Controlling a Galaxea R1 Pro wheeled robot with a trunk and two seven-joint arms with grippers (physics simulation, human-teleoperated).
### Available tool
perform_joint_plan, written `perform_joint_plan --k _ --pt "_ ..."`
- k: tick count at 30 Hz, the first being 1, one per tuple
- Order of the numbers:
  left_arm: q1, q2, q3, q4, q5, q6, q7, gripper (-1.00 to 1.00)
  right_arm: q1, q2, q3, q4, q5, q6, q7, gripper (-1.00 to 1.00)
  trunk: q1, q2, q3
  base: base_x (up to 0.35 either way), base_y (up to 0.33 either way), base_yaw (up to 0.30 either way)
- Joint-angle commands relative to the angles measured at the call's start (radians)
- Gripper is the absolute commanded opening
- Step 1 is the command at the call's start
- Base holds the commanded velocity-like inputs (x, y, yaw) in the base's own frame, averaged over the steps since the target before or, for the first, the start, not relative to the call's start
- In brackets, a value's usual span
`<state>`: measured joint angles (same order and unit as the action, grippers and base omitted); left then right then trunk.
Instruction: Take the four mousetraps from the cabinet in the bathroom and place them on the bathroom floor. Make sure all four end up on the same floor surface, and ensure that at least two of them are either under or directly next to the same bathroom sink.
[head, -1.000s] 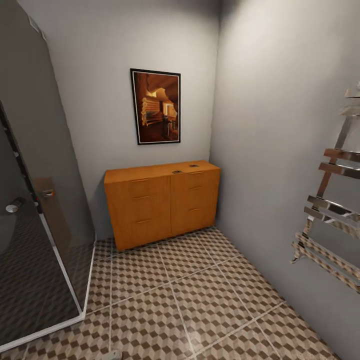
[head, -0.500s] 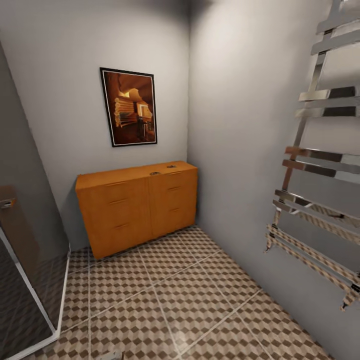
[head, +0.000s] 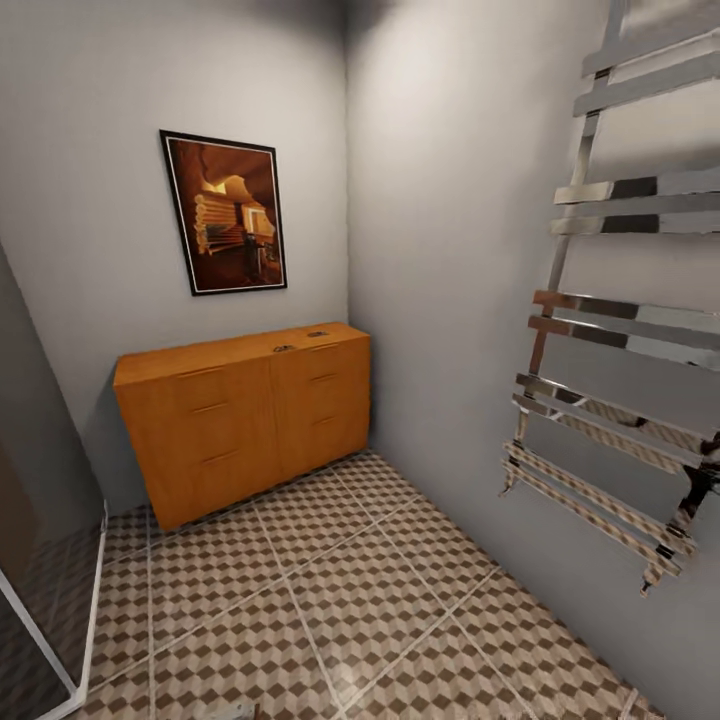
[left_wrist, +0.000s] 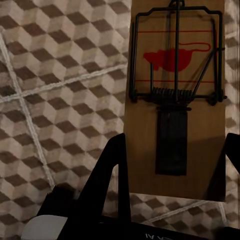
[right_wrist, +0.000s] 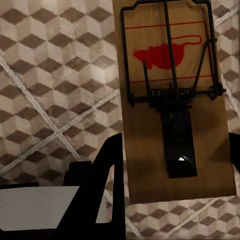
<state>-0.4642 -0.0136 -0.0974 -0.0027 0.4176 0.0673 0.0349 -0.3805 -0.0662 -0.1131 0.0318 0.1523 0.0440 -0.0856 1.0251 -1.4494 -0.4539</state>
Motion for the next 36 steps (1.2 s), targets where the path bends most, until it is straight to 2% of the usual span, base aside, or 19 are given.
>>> perform_joint_plan --k 1,10,28,36 --pt "-0.001 -0.001 -0.008 0.0 0.009 0.003 0.003 -1.0 -0.001 0.0 -0.008 0.002 0.009 0.002 0.001 -1.0 0.0 -0.001 -0.001 0.0 0.0 -0.297" --pt "-0.001 -0.003 -0.008 0.0 0.01 0.003 0.003 -1.0 -0.001 0.0 -0.008 0.002 0.009 0.008 0.06 -1.0 0.0 -0.001 -0.001 0.0 0.0 -0.299" --pt "-0.001 -0.004 -0.008 0.0 0.01 0.001 0.003 -1.0 -0.001 -0.012 -0.009 0.002 0.006 0.004 0.062 -1.0 0.0 -0.001 -0.001 0.0 0.0 -0.3" --pt "-0.001 -0.003 -0.008 0.0 0.01 0.001 0.003 -1.0 0.0 -0.005 -0.01 0.002 0.006 0.013 0.062 -1.0 0.0 -0.001 -0.001 0.0 0.0 -0.3"
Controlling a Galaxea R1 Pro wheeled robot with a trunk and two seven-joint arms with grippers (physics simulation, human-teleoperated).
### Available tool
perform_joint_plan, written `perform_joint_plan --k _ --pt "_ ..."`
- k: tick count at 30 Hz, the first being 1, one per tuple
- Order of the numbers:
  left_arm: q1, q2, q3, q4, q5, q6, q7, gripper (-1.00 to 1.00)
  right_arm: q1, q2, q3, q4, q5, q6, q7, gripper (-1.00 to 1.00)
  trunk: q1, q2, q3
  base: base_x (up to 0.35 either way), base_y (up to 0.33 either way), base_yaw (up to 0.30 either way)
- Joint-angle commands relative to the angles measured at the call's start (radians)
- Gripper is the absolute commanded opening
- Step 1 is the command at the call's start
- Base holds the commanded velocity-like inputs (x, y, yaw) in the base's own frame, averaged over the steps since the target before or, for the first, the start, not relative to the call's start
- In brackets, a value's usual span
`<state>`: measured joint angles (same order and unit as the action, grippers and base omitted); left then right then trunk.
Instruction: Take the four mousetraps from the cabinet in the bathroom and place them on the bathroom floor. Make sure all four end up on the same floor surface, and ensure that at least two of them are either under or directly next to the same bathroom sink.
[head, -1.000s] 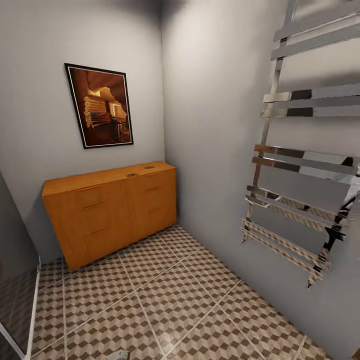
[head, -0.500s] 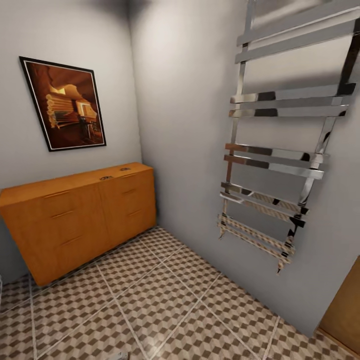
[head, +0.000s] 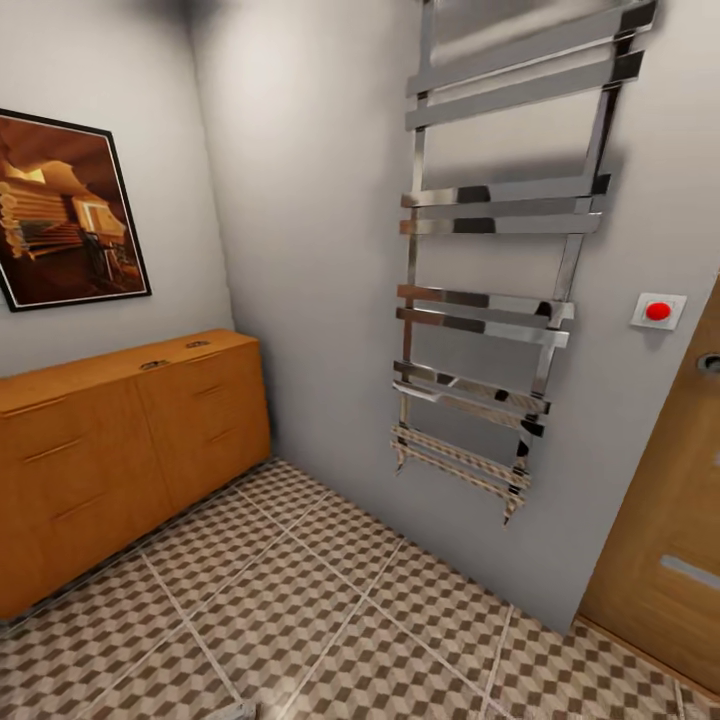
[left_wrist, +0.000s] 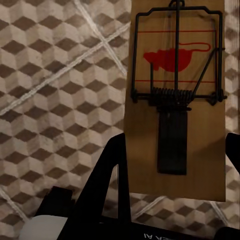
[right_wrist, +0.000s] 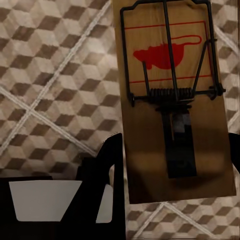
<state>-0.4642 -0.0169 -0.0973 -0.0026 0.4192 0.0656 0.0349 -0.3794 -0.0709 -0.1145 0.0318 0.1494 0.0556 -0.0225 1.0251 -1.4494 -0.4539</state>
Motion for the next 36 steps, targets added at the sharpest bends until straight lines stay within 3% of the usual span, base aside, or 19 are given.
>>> perform_joint_plan --k 1,36 --pt "-0.001 0.0 -0.008 0.0 0.009 0.003 0.003 -1.0 -0.001 0.001 -0.008 0.002 0.009 0.002 -0.001 -1.0 0.0 -0.001 -0.001 0.0 0.0 -0.3" --pt "-0.001 0.0 -0.009 0.0 0.007 0.017 0.003 -1.0 -0.001 0.003 -0.008 0.003 0.008 0.007 0.006 -1.0 0.0 -0.001 -0.001 0.0 0.0 -0.3"
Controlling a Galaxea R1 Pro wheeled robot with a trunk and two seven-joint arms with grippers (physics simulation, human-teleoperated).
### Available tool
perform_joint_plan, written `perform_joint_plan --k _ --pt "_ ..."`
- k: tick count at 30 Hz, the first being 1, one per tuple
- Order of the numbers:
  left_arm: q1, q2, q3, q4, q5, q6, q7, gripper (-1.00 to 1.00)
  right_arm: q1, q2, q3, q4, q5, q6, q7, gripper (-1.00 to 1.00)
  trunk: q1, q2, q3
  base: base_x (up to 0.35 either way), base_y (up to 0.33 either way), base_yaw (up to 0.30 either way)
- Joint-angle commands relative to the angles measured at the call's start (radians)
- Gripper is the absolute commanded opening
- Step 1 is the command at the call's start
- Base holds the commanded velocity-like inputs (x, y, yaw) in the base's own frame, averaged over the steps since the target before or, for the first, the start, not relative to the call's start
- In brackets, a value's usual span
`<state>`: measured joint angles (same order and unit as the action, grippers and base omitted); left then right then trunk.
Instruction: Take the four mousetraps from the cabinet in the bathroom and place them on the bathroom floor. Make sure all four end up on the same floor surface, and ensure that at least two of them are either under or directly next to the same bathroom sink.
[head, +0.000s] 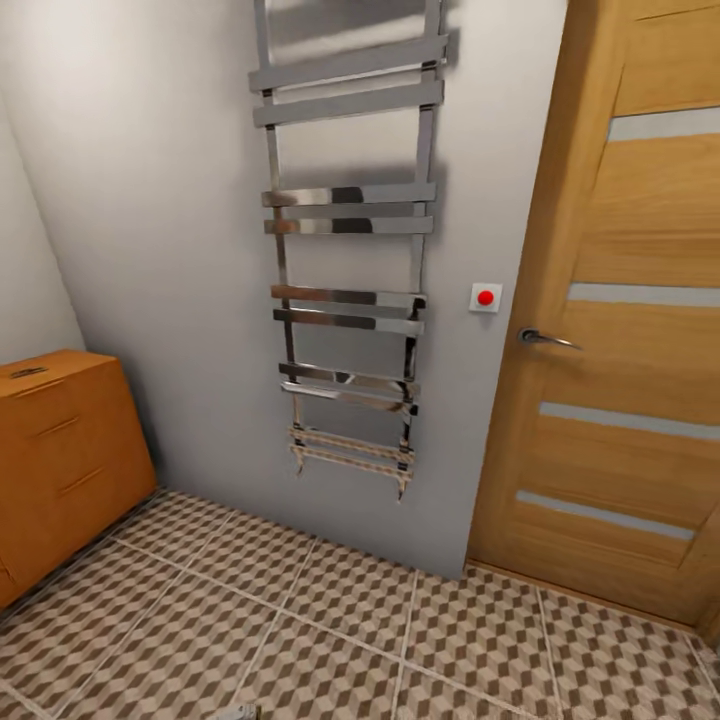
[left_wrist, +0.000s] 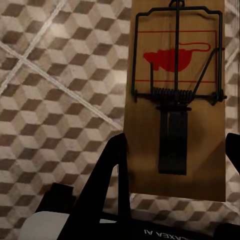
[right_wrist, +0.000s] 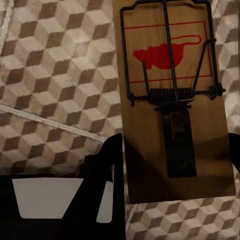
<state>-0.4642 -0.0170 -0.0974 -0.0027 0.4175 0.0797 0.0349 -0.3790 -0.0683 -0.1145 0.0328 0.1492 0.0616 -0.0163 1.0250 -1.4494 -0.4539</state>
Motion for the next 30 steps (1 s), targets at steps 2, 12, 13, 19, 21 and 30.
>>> perform_joint_plan --k 2,12,13,19,21,30 --pt "-0.001 0.0 -0.008 0.0 0.009 0.003 0.003 -1.0 0.0 0.0 -0.008 0.001 0.009 0.001 0.005 -1.0 0.0 -0.001 -0.001 0.0 0.0 -0.3" --pt "-0.001 0.0 -0.008 0.0 0.009 0.003 0.004 -1.0 0.006 -0.001 -0.008 0.001 0.009 0.001 0.013 -1.0 0.0 -0.001 -0.001 0.0 0.0 -0.3" --pt "-0.001 0.001 -0.008 0.0 0.009 0.003 0.005 -1.0 0.006 -0.001 -0.008 0.001 0.009 0.001 0.013 -1.0 0.0 -0.001 -0.001 0.0 0.0 -0.3" --pt "-0.001 0.001 -0.008 0.0 0.009 0.003 0.005 -1.0 0.006 -0.001 -0.008 0.001 0.009 0.001 0.013 -1.0 0.0 -0.001 -0.001 0.0 0.0 -0.3" --pt "-0.001 0.002 -0.008 0.0 0.009 0.003 0.005 -1.0 0.006 -0.001 -0.008 0.001 0.009 0.001 0.013 -1.0 0.0 -0.001 -0.001 0.0 0.0 -0.3" --pt "-0.001 0.002 -0.008 0.0 0.009 0.003 0.005 -1.0 0.006 -0.001 -0.008 0.001 0.009 0.001 0.013 -1.0 0.0 -0.001 -0.001 0.0 0.0 -0.3"
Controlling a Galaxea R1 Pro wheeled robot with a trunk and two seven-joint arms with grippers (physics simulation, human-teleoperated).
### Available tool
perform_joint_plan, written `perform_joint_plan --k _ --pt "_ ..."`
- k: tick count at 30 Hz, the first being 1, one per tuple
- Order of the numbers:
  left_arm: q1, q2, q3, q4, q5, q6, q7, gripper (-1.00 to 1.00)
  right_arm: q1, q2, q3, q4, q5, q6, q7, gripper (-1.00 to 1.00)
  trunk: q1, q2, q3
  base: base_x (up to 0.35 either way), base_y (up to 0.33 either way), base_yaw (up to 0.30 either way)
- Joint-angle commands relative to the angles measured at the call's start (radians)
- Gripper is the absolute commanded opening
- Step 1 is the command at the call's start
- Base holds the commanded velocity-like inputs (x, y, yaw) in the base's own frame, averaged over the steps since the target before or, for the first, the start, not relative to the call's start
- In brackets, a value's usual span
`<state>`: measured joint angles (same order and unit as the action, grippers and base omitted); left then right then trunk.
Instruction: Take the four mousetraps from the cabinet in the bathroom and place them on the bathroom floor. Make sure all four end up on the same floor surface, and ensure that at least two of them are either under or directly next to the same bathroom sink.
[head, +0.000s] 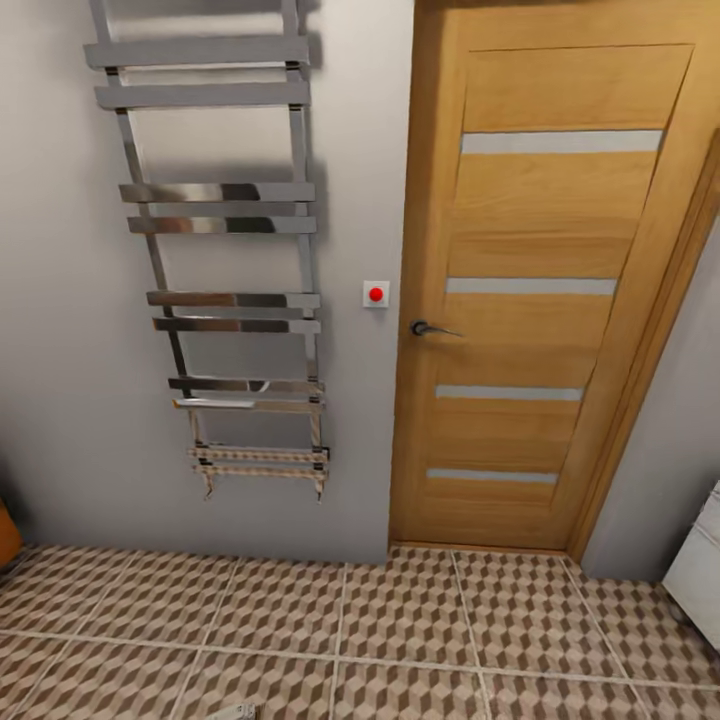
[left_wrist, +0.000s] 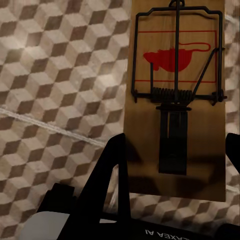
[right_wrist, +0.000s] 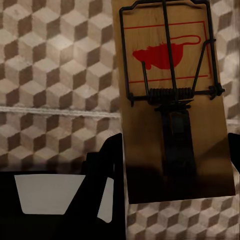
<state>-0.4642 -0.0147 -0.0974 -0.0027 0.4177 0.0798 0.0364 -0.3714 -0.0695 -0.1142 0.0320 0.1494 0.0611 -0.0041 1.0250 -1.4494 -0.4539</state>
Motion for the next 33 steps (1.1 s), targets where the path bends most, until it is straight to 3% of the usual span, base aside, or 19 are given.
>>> perform_joint_plan --k 1,33 --pt "-0.001 0.0 -0.008 0.0 0.009 0.003 0.003 -1.0 -0.001 0.0 -0.008 0.002 0.009 0.001 0.001 -1.0 0.0 -0.001 -0.001 0.0 0.0 -0.3" --pt "-0.001 0.006 -0.009 -0.001 0.009 0.002 0.005 -1.0 -0.001 0.0 -0.008 0.002 0.009 0.002 0.001 -1.0 0.0 -0.001 -0.001 0.0 0.0 -0.3"
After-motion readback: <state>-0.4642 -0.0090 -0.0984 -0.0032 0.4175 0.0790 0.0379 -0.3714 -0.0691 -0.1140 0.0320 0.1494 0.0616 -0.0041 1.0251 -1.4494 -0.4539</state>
